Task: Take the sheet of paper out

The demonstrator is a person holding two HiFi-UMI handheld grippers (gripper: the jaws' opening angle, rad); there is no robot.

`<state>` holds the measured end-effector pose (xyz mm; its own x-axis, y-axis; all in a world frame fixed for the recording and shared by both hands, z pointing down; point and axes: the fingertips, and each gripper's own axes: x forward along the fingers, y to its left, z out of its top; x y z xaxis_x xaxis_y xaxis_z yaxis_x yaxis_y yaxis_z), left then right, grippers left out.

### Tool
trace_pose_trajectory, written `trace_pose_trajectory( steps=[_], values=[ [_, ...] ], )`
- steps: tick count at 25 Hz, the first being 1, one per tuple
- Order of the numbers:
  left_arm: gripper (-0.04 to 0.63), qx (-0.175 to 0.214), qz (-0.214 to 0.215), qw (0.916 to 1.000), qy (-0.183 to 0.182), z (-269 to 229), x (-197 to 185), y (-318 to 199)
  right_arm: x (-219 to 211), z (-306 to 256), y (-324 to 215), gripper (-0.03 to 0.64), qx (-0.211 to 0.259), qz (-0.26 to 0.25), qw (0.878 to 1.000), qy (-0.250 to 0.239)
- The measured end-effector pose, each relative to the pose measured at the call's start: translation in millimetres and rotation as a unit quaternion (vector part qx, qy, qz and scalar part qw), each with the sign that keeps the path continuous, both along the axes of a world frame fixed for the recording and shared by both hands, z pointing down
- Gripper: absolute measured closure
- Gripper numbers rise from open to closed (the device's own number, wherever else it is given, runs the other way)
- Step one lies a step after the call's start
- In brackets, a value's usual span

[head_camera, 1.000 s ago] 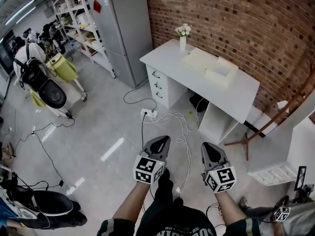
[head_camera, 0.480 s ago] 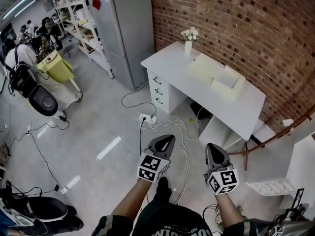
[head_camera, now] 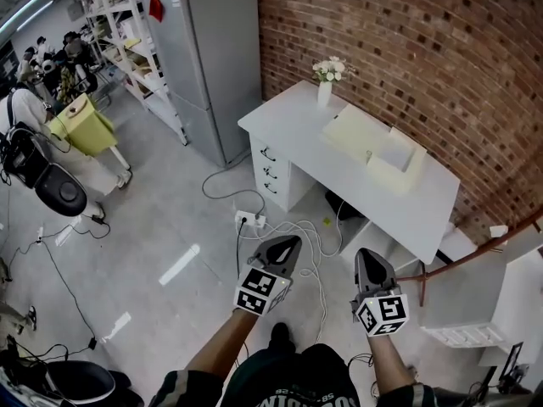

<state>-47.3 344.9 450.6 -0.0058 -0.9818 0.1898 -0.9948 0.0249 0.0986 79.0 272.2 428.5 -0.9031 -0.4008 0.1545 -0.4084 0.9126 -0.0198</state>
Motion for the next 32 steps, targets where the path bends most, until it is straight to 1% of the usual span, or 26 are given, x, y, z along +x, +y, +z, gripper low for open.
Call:
trace_pose_trajectory(
  steps=[7,11,18,22,25,29,32],
  values=[
    [0.583,-0.002,0.015,0.9999,-0.001,3,-26,-29,-25,-2,-24,0.548,0.0,0.017,1.0,-0.011],
    [0.583,-0.004,0.028,0.9996,0.001,8,-32,-56,-29,-1,-46,0.546,0.002,0.032,0.999,-0.012],
    [0.583,-0.012,0.047,0.9988,0.001,16,-44,-106,-43,9,-92,0.548,-0.006,0.051,0.999,-0.013],
    [0.583,-0.018,0.054,0.9984,-0.002,20,-56,-143,-58,18,-128,0.548,-0.016,0.053,0.998,-0.014],
    [0.583,-0.02,0.056,0.9982,-0.006,18,-68,-174,-71,16,-159,0.546,-0.014,0.053,0.998,-0.015],
    [0.583,-0.013,0.059,0.9981,0.01,14,-81,-221,-85,15,-209,0.547,-0.018,0.059,0.998,-0.016],
    [0.583,-0.012,0.069,0.9975,0.009,7,-89,-260,-98,9,-244,0.547,-0.016,0.059,0.998,-0.018]
  ],
)
